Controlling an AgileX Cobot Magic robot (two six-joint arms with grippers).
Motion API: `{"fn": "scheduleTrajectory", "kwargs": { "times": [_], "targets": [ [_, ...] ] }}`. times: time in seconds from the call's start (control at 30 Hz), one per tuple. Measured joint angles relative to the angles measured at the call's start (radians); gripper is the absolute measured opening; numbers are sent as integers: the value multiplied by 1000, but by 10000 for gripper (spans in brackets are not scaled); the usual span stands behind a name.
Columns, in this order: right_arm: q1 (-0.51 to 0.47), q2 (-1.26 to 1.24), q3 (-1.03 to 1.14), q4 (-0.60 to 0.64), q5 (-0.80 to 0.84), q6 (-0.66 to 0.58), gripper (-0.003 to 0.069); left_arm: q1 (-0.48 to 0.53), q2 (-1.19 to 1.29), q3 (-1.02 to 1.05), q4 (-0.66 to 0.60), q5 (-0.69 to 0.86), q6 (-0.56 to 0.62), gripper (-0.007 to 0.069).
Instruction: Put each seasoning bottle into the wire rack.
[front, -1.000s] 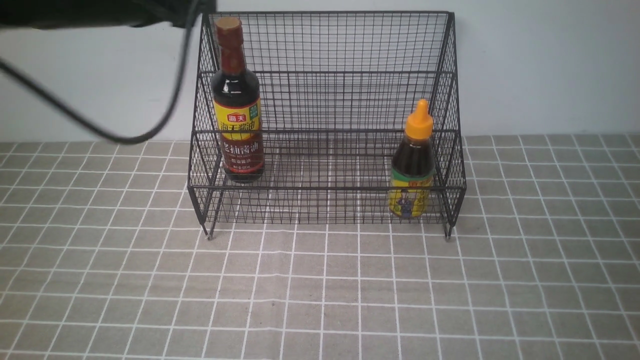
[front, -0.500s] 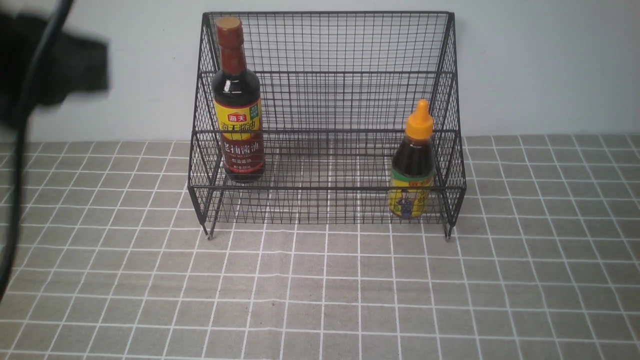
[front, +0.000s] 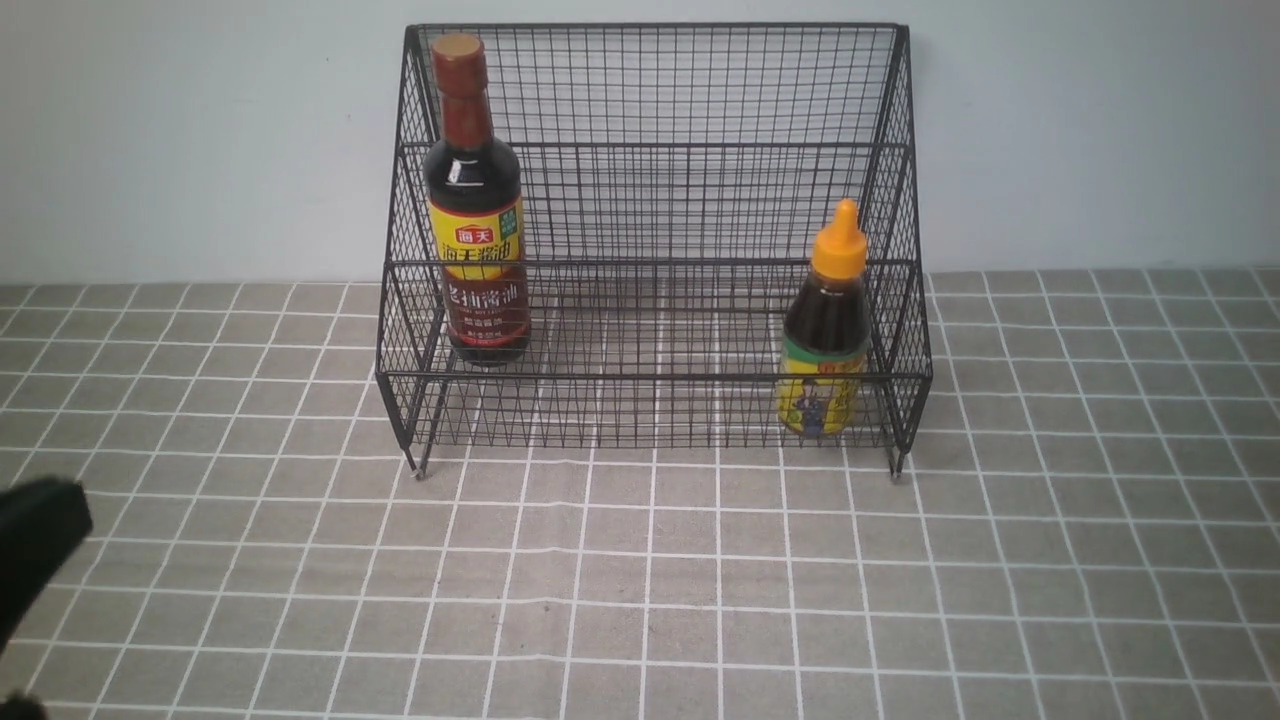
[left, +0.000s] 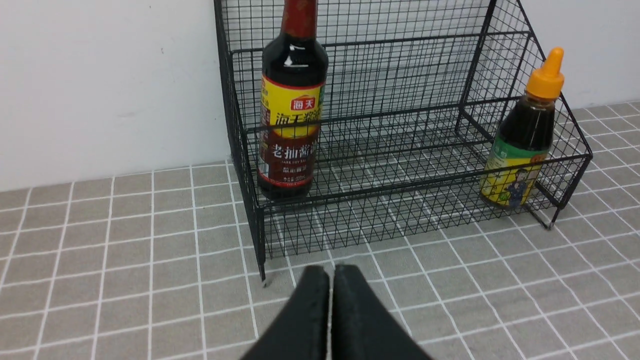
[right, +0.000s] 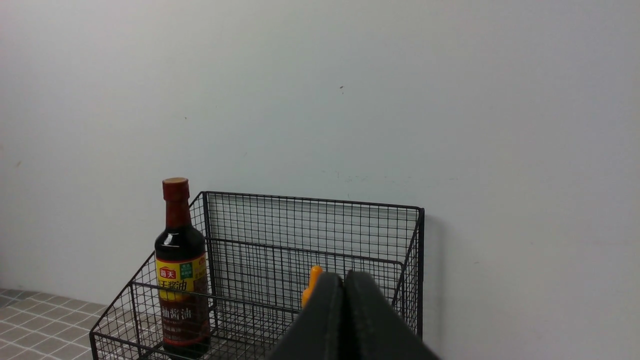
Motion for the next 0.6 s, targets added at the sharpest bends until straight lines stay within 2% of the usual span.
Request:
{"fn": "scheduleTrajectory", "kwargs": {
  "times": [0.17,0.37,0.6],
  "targets": [
    [0,0,0,0,0,0,-14,0,-39,33,2,71,2,-7],
    [0,0,0,0,0,0,-14,0,-39,38,21,70,37,-7],
    [0,0,0,0,0,0,-14,40,-177,235,143,-156,21,-7]
  ]
}}
